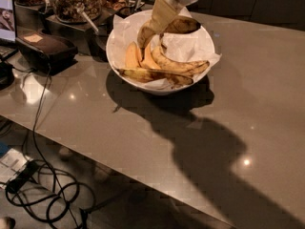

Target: Pick banana from white bowl

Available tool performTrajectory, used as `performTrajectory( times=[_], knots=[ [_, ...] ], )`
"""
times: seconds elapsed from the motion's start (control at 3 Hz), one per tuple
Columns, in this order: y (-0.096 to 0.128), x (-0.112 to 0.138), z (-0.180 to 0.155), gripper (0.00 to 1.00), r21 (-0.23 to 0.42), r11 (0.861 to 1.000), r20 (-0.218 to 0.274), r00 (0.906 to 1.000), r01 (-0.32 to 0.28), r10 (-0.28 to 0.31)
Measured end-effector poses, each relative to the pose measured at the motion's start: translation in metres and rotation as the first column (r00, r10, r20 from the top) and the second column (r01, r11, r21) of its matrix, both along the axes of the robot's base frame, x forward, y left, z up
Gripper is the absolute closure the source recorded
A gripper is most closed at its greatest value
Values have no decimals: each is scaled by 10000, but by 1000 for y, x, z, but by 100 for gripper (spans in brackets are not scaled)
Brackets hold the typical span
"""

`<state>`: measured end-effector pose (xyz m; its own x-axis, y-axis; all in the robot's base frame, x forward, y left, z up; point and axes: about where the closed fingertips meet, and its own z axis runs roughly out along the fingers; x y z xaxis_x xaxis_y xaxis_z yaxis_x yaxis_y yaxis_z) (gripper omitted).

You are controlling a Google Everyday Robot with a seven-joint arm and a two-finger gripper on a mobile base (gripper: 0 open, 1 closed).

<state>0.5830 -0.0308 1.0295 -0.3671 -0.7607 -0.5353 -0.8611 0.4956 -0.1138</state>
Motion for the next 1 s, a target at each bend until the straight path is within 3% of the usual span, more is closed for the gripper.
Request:
performTrajectory(
  times=[0.33, 0.67, 1.0],
  knots=[
    [0, 6, 14, 100, -60, 9999, 370, 9993, 88, -86],
    [0, 6, 14, 100, -54, 9999, 374, 9993, 87, -85],
    [5, 3, 24, 100, 597, 9982, 340, 9994, -51, 31]
  ],
)
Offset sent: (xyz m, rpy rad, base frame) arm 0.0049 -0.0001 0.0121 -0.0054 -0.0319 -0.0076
